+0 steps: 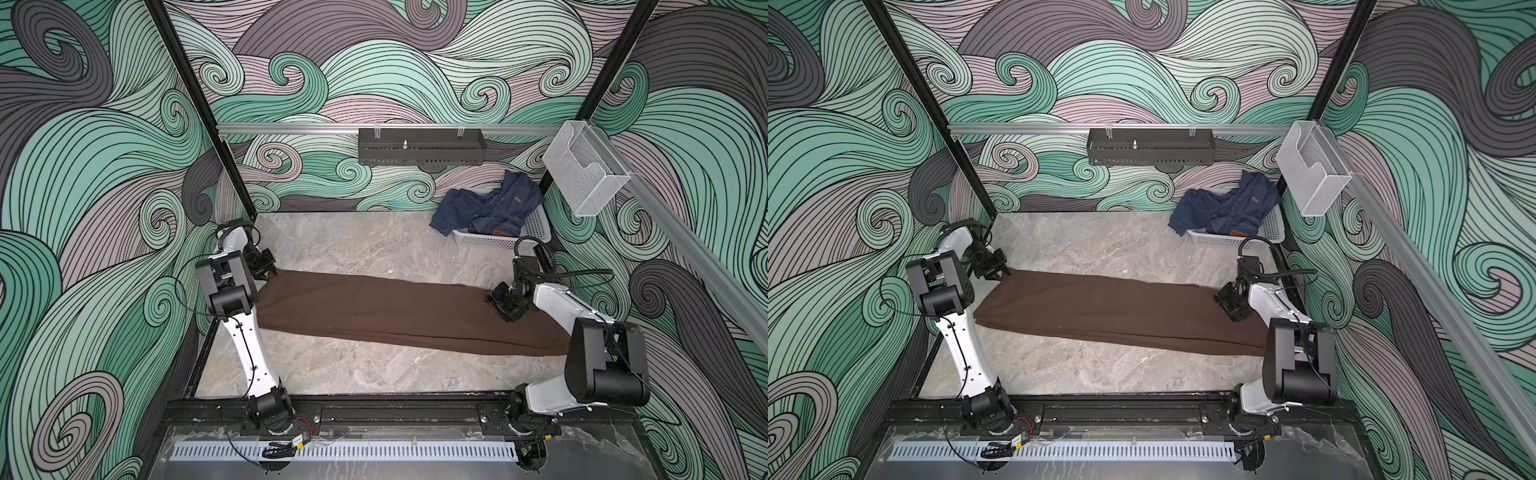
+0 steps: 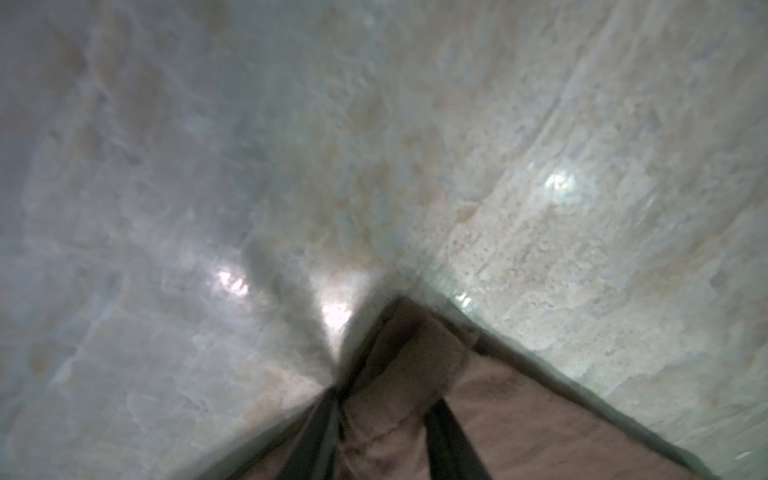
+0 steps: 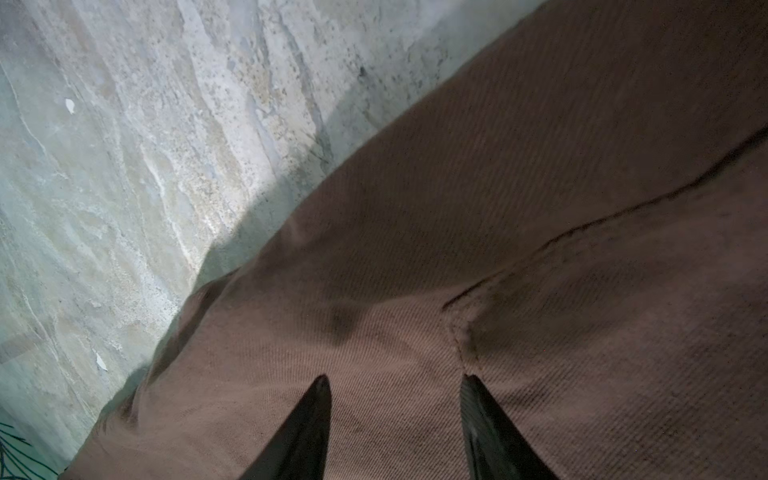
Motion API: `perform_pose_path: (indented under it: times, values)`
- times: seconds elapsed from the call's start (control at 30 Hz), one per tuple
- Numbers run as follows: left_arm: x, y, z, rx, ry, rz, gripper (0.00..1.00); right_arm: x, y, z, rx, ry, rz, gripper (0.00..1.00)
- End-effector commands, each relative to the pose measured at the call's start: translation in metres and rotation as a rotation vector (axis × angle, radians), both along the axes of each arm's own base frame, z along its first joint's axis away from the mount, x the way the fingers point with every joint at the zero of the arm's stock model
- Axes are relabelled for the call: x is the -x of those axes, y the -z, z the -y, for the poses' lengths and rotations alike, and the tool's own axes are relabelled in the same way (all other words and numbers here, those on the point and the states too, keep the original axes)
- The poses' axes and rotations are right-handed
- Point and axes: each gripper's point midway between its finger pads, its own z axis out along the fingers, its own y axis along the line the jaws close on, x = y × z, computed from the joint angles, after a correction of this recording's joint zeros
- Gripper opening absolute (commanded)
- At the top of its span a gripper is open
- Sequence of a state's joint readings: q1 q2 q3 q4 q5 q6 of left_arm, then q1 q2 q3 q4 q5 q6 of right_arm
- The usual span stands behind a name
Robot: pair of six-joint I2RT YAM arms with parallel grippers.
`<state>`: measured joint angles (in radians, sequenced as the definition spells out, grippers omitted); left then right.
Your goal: Fold and stack the trousers
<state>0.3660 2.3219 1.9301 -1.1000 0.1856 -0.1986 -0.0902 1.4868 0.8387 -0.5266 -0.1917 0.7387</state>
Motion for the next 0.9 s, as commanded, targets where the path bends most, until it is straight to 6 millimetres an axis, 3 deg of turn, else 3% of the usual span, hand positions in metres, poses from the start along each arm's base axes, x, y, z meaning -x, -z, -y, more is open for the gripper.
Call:
perform_pose_path:
  times: [0.0, 0.1, 0.33, 0.57, 0.87]
  values:
    - [0.0, -0.014, -0.001, -0.032, 0.014, -0.002, 0.2, 0.005, 0.003, 0.001, 0.001, -0.005, -0.012, 0.51]
    - [-0.001, -0.033, -0.004, -0.067, 0.006, 0.033, 0.12, 0.005, 0.004, 0.002, 0.006, -0.005, -0.012, 0.51]
    - [0.002, -0.083, -0.008, -0.142, -0.019, 0.155, 0.06, 0.013, 0.012, 0.012, 0.05, 0.02, -0.059, 0.48]
    - [-0.003, -0.07, -0.009, -0.122, -0.041, 0.129, 0.01, 0.022, 0.026, 0.028, 0.049, 0.107, -0.11, 0.19]
    - [-0.018, -0.065, -0.023, -0.166, -0.07, 0.127, 0.0, 0.035, 0.04, 0.045, 0.076, 0.151, -0.191, 0.16]
